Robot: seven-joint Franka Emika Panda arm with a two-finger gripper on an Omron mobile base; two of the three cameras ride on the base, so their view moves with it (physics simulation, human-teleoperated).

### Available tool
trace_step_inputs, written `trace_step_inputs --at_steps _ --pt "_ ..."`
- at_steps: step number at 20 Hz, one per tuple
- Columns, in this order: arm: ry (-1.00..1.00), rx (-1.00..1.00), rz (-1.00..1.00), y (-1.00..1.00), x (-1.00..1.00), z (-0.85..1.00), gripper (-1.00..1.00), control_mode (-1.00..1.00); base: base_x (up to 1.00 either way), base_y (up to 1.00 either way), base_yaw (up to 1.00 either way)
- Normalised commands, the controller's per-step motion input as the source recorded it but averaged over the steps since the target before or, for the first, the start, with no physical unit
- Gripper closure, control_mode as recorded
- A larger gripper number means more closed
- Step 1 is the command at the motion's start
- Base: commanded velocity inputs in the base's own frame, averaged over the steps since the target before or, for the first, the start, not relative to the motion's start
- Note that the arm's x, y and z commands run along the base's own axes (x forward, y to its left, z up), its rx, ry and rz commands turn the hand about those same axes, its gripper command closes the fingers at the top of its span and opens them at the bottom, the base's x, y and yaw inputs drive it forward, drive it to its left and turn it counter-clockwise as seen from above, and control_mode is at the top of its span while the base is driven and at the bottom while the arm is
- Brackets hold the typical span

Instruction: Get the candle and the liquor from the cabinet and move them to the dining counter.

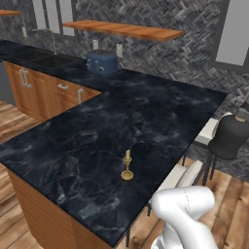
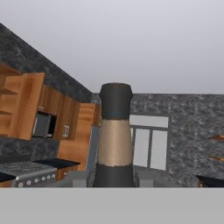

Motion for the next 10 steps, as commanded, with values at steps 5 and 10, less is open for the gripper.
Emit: trace_step_inputs --at_steps 5,10 --pt "0.11 -0.04 0.0 -0.24 0.12 -0.14 1.0 -1.0 0.0 -0.04 0.0" --pt "0.24 -0.16 0.01 -0.14 0.48 -0.41 1.0 -1.0 0.0 0.0 0.0"
